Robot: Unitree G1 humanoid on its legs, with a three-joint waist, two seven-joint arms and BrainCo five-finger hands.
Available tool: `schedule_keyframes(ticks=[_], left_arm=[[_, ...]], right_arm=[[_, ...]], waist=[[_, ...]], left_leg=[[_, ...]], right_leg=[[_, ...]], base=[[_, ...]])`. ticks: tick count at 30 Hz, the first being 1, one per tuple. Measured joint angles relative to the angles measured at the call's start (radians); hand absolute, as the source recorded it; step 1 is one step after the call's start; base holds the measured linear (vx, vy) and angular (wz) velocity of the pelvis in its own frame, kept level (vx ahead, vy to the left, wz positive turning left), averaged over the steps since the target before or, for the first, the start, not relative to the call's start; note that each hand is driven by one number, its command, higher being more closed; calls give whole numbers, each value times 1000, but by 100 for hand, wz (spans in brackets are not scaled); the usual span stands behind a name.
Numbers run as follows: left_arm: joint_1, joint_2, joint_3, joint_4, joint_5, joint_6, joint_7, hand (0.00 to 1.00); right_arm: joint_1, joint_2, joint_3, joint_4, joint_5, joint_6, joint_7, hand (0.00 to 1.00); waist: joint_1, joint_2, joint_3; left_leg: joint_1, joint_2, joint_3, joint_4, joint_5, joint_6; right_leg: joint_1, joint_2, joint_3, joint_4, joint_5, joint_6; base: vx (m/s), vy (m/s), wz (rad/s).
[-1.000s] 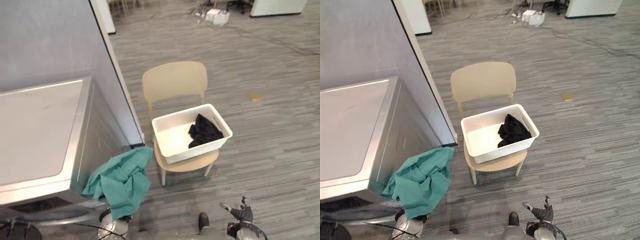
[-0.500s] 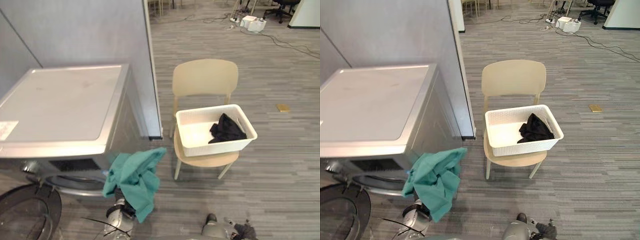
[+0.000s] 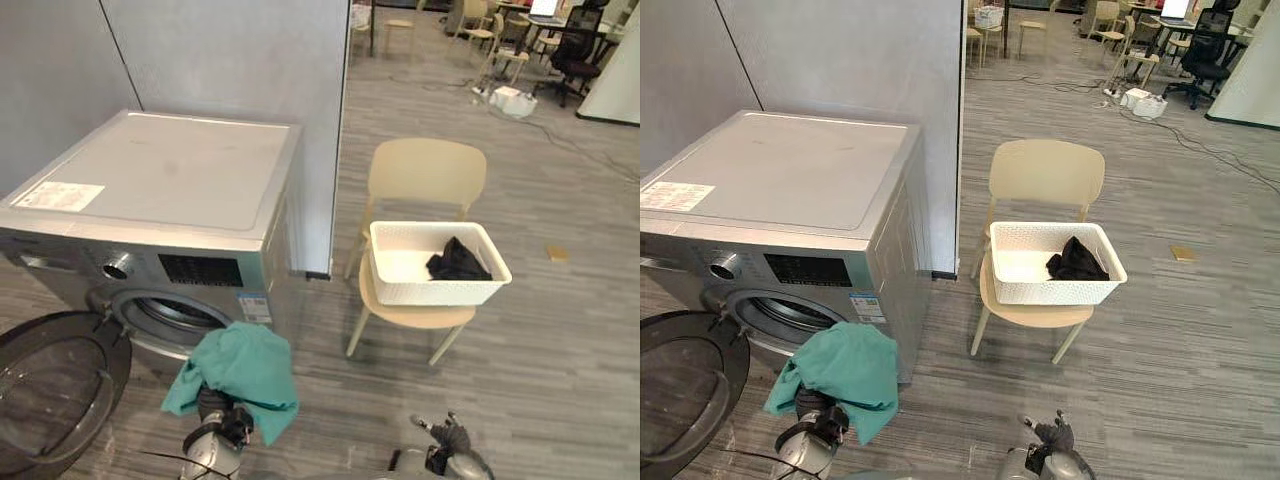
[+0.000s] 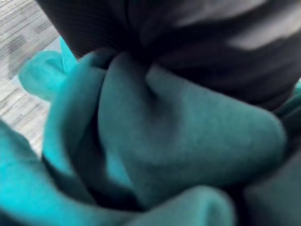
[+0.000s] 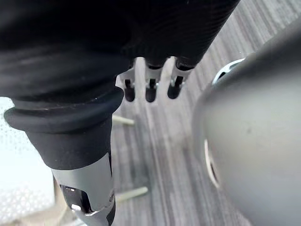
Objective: Pick up the laundry basket with both hands and put the clothes into the washing machine.
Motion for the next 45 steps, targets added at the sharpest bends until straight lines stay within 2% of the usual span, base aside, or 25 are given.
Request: schedule_keyframes(ticks=[2, 3, 5, 6, 7, 10, 15, 17, 19, 21, 23, 24, 26, 27, 30, 31, 33, 35, 36, 38, 39, 40, 42, 44, 45], left_arm=[[-36, -6, -8, 2, 6, 2, -3, 100], [-36, -8, -8, 2, 6, 3, -3, 100], [-24, -15, -21, 17, 6, 9, -4, 100], [-22, -22, -33, 19, 6, 10, -4, 100], [-36, -14, -35, 37, 5, 10, -4, 100], [-28, -12, -32, 70, -3, 16, -2, 100], [-19, -3, -34, 80, -13, 16, -2, 100], [-11, -8, -34, 80, -13, 16, -2, 100], [-6, -21, -36, 80, -13, 19, -2, 100], [0, -16, -34, 80, -13, 21, -1, 100], [-5, -14, -42, 80, -12, 21, -2, 100], [-1, -14, -39, 86, -13, 24, 3, 100], [5, -13, -39, 90, -12, 26, 15, 100], [-22, 3, -36, 106, -11, 27, 20, 100], [-38, 47, -30, 129, -11, 25, 25, 100], [-34, 67, -42, 128, -11, 25, 26, 100], [-44, 77, -50, 127, -10, 25, 23, 100], [-45, 76, -58, 126, 3, 20, 14, 100], [-45, 75, -59, 126, 8, 20, 14, 100], [-35, 87, -47, 125, 10, 18, 15, 100], [-29, 87, -47, 125, 10, 18, 17, 100], [-23, 86, -47, 124, 12, 18, 18, 100], [-12, 77, -53, 118, 12, 19, 16, 100], [-12, 55, -61, 100, 13, 21, 13, 100], [-15, 39, -80, 87, 14, 21, 9, 100]], right_arm=[[11, 3, 9, 0, -1, 0, 4, 0], [18, 6, 9, 4, -1, 1, 13, 0], [17, -4, 9, 7, -1, -1, 19, 0], [6, -22, 7, 12, -2, -4, 18, 0], [-18, -43, 9, 41, -2, -6, 19, 0], [-43, -64, 8, 103, -7, -3, 18, 0], [-32, -56, 34, 122, -9, -3, 20, 0], [-27, -64, 26, 121, -10, -3, 19, 0], [-28, -66, 23, 121, -9, -3, 18, 0], [-18, -60, -5, 132, -8, -4, 18, 0], [-11, -58, -37, 166, -7, -3, 17, 0], [-4, -64, -46, 178, -6, -1, 15, 0], [14, -89, -57, 213, -5, 0, 10, 0], [9, -78, -82, 283, 2, 9, 10, 0], [10, -51, -97, 317, 4, 16, 11, 0], [10, -51, -111, 301, 20, 15, 9, 0], [10, -55, -116, 274, 44, 15, -4, 0], [15, -48, -109, 200, 73, 14, -14, 0], [13, -42, -96, 179, 74, 14, -14, 0], [20, -27, -71, 116, 82, 13, -13, 0], [17, -25, -69, 109, 82, 12, -14, 0], [15, -17, -49, 90, 83, 12, -19, 0], [19, 1, -10, 70, 84, 2, -15, 0], [29, 13, 2, 54, 86, -3, -5, 0], [33, 12, 7, 40, 90, -5, -2, 0]], waist=[[-16, -33, 10], [-18, -67, -6], [1, -52, -19], [27, -41, -38], [33, -39, -38], [32, -24, -50], [31, -39, -23], [33, -39, -5], [33, -33, -2], [28, -53, -1], [11, -53, -1], [1, -52, -2], [-5, -34, -15], [-47, -83, -25], [-51, -101, -25], [-52, -79, -29], [-53, -58, -32], [-51, -16, -38], [-51, -7, -36], [-50, 2, -26], [-51, 0, -24], [-49, -10, -18], [-54, -21, -16], [-54, -32, -18], [-57, -37, -17]], left_leg=[[-7, -33, -54, -34, 47, -31], [-9, -45, -76, -45, 55, -37], [-25, -29, -105, -70, 66, 0], [-43, -41, -104, -88, 82, 49], [-72, -47, -102, -91, 109, 29], [-78, -58, -106, -139, 161, 70], [-137, -78, -85, 14, 159, 65], [-180, -71, -50, 100, 79, 158], [-181, -61, -14, 101, 53, 159], [-206, -70, 10, 140, 47, 157], [-321, -60, -73, 359, 9, 204], [-350, -57, -194, 423, 10, 201], [-325, -121, -339, 394, -54, 83], [-321, -188, -361, 329, -103, 18], [-317, -241, -343, 364, -112, 38], [-317, -260, -322, 365, -124, 62], [-311, -270, -313, 348, -120, 82], [-287, -271, -264, 264, -76, 140], [-277, -270, -246, 242, -62, 153], [-225, -269, -182, 181, -28, 190], [-209, -266, -165, 172, -27, 195], [-174, -264, -136, 143, -24, 202], [-122, -239, -100, 100, -19, 197], [-111, -224, -75, 73, -13, 188], [-119, -223, -63, 73, -15, 185]], right_leg=[[-3, 20, 108, 306, -166, 19], [25, 28, 135, 271, -207, 19], [84, 68, 128, 127, -228, 37], [120, 71, 127, -5, -250, -3], [125, 71, 128, -81, -259, -62], [139, 68, 115, -173, -196, -67], [192, 31, 84, -202, -180, -57], [194, 9, 74, -178, -193, -57], [193, -2, 82, -168, -194, -55], [169, -27, 109, -166, -192, -58], [146, -43, 108, -158, -183, -42], [148, -43, 117, -160, -183, -35], [141, -57, 157, -167, -191, -2], [146, -83, 242, -194, -204, 38], [182, -118, 264, -244, -122, 43], [191, -137, 265, -271, -14, 38], [174, -140, 267, -269, 66, 8], [110, -148, 263, -265, 232, -146], [92, -150, 259, -248, 254, -181], [18, -133, 189, -38, 141, -294], [15, -120, 168, -2, 107, -292], [7, -97, 133, 74, 19, -254], [-2, 23, 102, 190, -141, -171], [10, 101, 45, 185, -232, -149], [37, 131, 28, 102, -275, -170]], base=[[-60, -143, 58], [-29, -243, 78], [-19, -147, 13], [-57, -62, -27], [-75, -50, -15], [-43, 22, 13], [-71, 75, 23], [-160, 127, 27], [-86, 136, 0], [-68, 138, -10], [-39, 201, -4], [-18, 331, -29], [27, 429, -7], [85, 320, 44], [50, 312, 13], [-7, 420, -19], [-38, 284, -17], [-58, 238, -44], [-53, 206, -47], [-21, 204, -63], [15, 162, -85], [24, 95, -77], [67, -10, -83], [73, -109, -53], [91, -179, -33]])
